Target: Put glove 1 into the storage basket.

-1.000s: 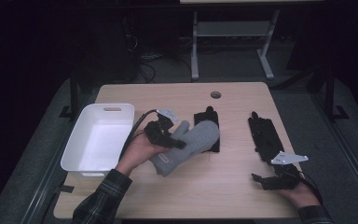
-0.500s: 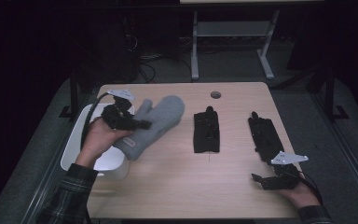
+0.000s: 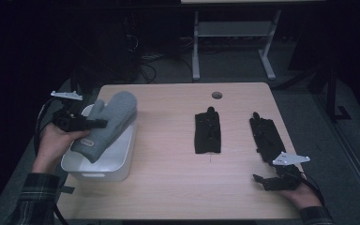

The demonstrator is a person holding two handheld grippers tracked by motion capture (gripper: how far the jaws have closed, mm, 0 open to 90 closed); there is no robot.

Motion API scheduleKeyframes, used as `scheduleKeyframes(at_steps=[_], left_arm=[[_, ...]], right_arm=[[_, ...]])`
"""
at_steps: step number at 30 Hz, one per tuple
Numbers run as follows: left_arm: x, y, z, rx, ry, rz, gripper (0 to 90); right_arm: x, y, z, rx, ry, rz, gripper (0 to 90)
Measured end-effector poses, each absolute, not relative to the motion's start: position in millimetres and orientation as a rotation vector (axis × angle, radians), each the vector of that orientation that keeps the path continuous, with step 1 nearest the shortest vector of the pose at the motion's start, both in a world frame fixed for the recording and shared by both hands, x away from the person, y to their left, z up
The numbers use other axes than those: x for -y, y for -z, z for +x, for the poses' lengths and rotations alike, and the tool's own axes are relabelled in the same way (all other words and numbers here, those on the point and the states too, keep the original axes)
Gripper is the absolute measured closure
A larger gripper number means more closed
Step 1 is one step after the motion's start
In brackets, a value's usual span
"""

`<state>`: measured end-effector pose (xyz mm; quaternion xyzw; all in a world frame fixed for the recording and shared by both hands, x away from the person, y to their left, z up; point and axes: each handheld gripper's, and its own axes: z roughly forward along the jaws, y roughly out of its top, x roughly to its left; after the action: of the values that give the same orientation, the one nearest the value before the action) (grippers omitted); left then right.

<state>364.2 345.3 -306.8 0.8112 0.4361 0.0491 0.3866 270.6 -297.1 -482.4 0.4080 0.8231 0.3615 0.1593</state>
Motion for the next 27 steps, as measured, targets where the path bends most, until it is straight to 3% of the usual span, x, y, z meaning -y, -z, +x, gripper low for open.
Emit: scheduleKeyframes(at_steps=[10,16,18,19,23,26,27], left_arm=[[-363,376,384,-1.268,0.006,2.103,78.7],[-355,392,391,-1.283,-0.01,2.181,76.0],[-353,394,391,-1.256,-0.036,2.232,67.9],[-352,395,391,-1.257,-0.035,2.228,67.9],[-348,398,392,-1.229,-0.1,2.285,42.1],[-351,397,394,-1.236,-0.132,2.286,29.6],[-352,398,395,-1.238,-0.146,2.279,29.6]], right_arm=[[297,482,271,-2.348,-1.03,1.176,14.2],[297,482,271,-2.348,-1.031,1.177,14.3],[297,482,271,-2.348,-1.03,1.176,14.2],[297,482,271,-2.348,-1.03,1.176,14.2],[297,482,270,-2.348,-1.03,1.177,14.2],[297,482,271,-2.348,-1.03,1.177,14.2],[297,482,271,-2.348,-1.03,1.177,14.2]])
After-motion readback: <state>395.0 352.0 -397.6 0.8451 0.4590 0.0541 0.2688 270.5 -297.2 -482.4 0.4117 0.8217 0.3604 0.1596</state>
